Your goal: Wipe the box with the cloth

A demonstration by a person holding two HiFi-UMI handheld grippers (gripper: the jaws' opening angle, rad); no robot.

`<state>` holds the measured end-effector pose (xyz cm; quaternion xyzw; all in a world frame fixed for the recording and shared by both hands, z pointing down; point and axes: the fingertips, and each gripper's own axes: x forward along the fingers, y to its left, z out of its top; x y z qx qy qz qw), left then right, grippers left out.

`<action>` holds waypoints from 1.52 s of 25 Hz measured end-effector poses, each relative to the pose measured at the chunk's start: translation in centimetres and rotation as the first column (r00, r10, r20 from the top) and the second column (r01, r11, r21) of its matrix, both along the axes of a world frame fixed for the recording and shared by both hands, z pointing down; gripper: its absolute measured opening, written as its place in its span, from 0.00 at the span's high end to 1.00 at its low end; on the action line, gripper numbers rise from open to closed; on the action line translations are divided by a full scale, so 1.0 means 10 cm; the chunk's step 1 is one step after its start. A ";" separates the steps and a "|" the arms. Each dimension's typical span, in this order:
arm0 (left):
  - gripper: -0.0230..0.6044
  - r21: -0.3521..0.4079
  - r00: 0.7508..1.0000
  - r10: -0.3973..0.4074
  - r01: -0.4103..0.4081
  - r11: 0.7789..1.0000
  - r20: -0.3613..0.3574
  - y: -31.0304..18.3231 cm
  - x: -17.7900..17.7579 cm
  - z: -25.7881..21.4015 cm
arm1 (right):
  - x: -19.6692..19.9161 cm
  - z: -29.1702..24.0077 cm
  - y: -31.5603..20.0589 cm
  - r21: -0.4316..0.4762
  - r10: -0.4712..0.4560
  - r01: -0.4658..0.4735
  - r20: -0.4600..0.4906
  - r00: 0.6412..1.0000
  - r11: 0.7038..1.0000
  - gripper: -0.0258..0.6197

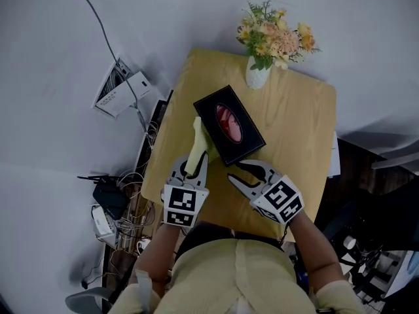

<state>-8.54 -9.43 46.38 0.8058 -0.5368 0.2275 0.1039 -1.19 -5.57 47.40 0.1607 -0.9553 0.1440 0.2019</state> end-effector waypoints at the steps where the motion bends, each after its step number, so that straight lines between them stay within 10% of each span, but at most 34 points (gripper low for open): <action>1: 0.92 0.001 1.000 -0.013 0.013 1.000 0.002 0.02 -0.07 -0.01 | -0.12 0.01 0.00 0.000 -0.014 0.014 0.004 1.000 1.000 0.73; 14: 0.92 -0.003 0.996 -0.087 0.087 0.996 0.014 0.30 -0.36 0.00 | -0.87 0.00 0.00 -0.038 -0.073 0.075 0.070 0.995 0.996 0.73; 21: 0.92 0.079 0.994 0.110 -0.109 0.991 -0.013 0.49 -0.09 -0.30 | -0.19 -0.28 -0.06 -0.011 0.043 -0.042 0.121 0.992 0.999 0.80; 27: 0.92 0.104 0.930 0.367 -0.361 0.927 -0.037 0.70 0.40 -0.46 | 0.48 -0.49 -0.32 0.045 0.257 -0.267 0.164 0.953 0.963 0.88; 38: 0.92 0.044 0.804 0.592 -0.595 0.803 0.061 0.70 1.03 -0.13 | 1.06 -0.54 -0.54 0.103 0.450 -0.463 0.131 0.883 0.880 0.90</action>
